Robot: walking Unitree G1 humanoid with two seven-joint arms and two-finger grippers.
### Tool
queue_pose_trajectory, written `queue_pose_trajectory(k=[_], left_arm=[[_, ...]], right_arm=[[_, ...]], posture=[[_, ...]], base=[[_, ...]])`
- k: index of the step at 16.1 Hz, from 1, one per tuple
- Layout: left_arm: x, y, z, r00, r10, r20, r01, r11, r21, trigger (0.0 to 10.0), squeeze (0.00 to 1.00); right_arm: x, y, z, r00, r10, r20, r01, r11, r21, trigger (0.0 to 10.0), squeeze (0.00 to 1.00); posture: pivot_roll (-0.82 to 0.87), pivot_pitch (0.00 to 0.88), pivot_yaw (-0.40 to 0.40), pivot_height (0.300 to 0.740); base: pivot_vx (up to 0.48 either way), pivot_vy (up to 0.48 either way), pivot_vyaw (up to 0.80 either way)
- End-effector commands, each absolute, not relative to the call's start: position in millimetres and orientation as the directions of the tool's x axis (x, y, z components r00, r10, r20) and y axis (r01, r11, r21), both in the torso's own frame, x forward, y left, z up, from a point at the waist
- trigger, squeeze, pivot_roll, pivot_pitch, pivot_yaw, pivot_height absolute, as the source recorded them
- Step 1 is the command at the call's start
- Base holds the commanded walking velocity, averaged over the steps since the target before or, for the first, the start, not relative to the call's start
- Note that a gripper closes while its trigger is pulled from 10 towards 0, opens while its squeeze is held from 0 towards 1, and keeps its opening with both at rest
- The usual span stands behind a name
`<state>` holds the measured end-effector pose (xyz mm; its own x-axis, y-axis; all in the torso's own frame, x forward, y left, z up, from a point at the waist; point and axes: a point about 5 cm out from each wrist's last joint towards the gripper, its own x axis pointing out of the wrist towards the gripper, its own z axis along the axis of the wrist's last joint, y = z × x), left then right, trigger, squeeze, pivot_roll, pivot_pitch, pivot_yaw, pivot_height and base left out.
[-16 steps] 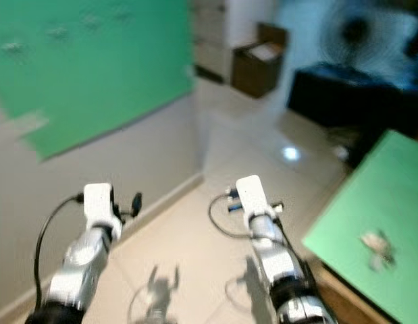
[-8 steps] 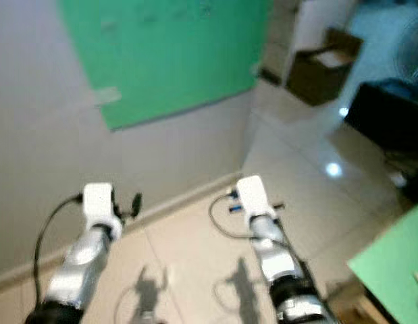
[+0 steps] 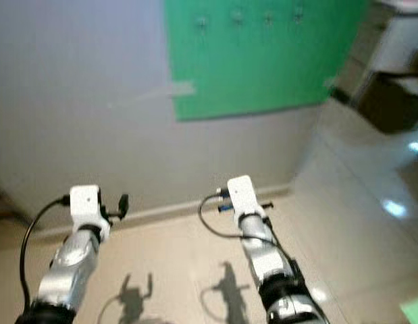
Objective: Hang keys on a hook
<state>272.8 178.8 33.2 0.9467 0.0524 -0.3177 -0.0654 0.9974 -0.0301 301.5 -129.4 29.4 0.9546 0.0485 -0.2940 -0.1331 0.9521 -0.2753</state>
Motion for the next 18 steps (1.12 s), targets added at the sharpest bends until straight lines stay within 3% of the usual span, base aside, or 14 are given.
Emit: queue_pose_trajectory(k=[1, 5, 9, 12, 18], left_arm=[[273.4, 172.4, 33.4, 0.947, 0.05, -0.318, -0.06, 0.998, -0.023, 10.0, 0.0], [273.6, 169.8, 34.2, 0.949, 0.058, -0.31, -0.067, 0.998, -0.02, 10.0, 0.0], [251.7, 199.4, 53.4, 0.968, 0.099, -0.231, -0.127, 0.986, -0.105, 10.0, 0.0], [253.9, 190.1, 100.4, 0.995, 0.052, -0.082, -0.061, 0.992, -0.113, 10.0, 0.0], [250.2, 178.7, 93.5, 0.988, 0.043, -0.147, -0.058, 0.993, -0.099, 10.0, 0.0]], right_arm=[[303.2, -137.3, 32.4, 0.96, 0.033, -0.278, -0.112, 0.954, -0.277, 0.0, 0.0], [302.5, -141.6, 33.3, 0.965, 0.021, -0.262, -0.095, 0.958, -0.271, 0.0, 0.0], [278.9, -166.2, 42.6, 0.976, -0.021, -0.218, -0.022, 0.981, -0.194, 0.0, 0.0], [270.7, -164.2, 79.4, 0.994, 0.046, -0.095, -0.064, 0.98, -0.187, 0.0, 0.0], [259.9, -158.1, 80.3, 0.988, 0.083, -0.132, -0.11, 0.971, -0.212, 0.0, 0.0]], posture=[[-0.13, 0.0, 0.03, 0.74], [-0.12, 0.0, 0.031, 0.74], [-0.11, 0.0, 0.021, 0.74], [-0.12, 0.0, 0.016, 0.74], [-0.13, 0.0, 0.019, 0.74]], base=[[0.0, 0.0, 0.0], [0.0, 0.0, 0.0], [0.0, 0.0, 0.0], [0.0, 0.0, 0.0], [0.043, 0.0, 0.0]])
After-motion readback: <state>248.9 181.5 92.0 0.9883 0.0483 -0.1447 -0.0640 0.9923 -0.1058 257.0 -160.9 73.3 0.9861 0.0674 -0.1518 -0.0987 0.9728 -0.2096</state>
